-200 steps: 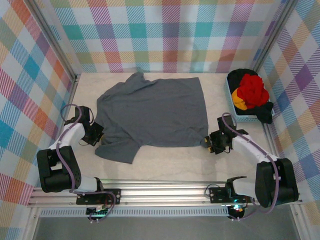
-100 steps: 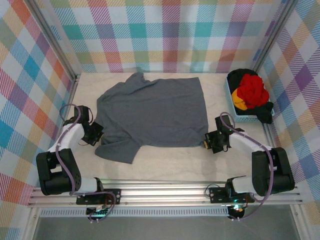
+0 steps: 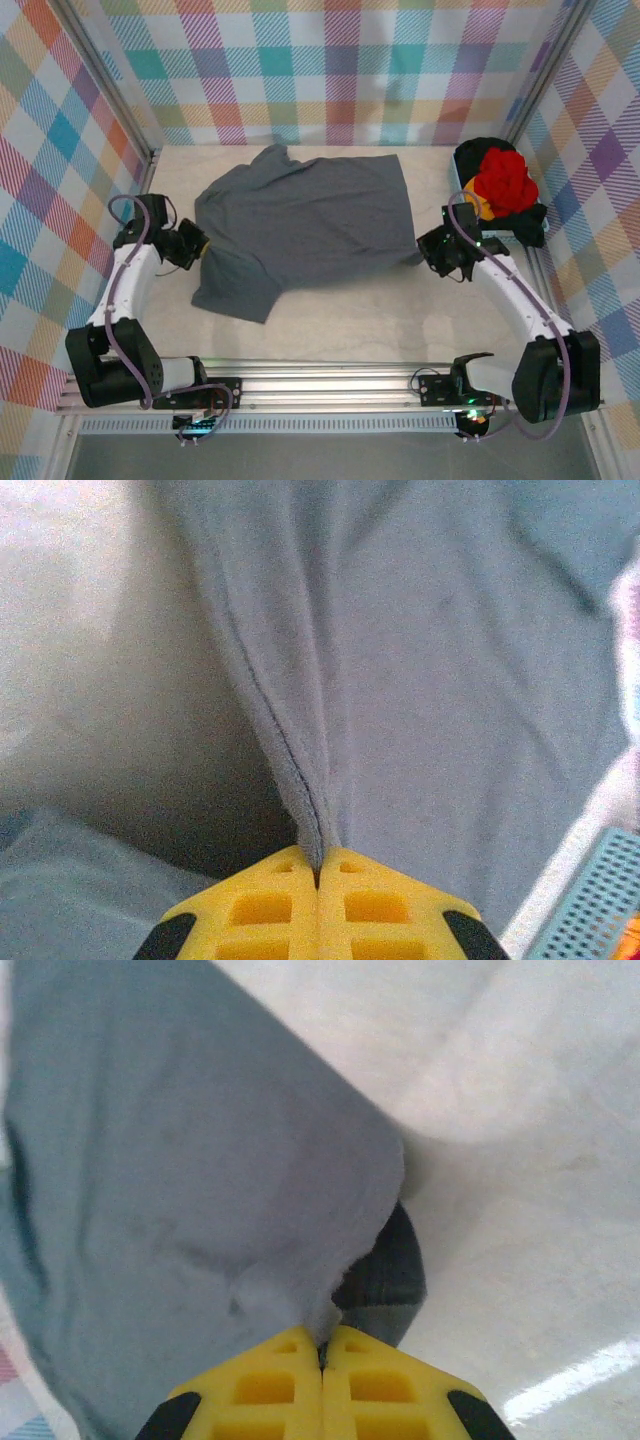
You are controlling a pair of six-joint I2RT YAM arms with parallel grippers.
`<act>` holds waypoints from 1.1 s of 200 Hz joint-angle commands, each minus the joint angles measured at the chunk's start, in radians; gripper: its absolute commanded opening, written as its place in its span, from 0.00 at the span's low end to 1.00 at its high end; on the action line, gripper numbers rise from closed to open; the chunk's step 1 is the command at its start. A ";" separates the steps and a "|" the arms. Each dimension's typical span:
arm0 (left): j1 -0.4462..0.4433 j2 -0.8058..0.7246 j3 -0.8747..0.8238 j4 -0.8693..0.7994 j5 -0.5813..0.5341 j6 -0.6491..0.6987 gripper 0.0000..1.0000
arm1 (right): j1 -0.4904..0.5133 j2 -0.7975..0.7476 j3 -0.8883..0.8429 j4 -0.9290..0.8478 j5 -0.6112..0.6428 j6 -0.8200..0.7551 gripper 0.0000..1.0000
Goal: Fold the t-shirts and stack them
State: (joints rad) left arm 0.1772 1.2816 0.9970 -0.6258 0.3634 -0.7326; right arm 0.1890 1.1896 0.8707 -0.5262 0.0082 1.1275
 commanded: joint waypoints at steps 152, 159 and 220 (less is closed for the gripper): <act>0.027 -0.328 0.515 0.029 -0.177 -0.298 0.00 | -0.004 -0.296 0.636 -0.047 -0.072 -0.428 0.00; 0.025 -0.335 0.536 0.018 -0.193 -0.306 0.00 | -0.003 -0.311 0.636 -0.037 -0.078 -0.429 0.00; 0.019 -0.267 0.715 -0.032 -0.246 -0.295 0.00 | -0.004 -0.226 0.695 0.015 -0.069 -0.429 0.00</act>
State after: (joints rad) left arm 0.2031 0.9234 1.6691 -0.7055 0.1341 -0.9920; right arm 0.1890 0.8639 1.5356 -0.5949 -0.0551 0.7101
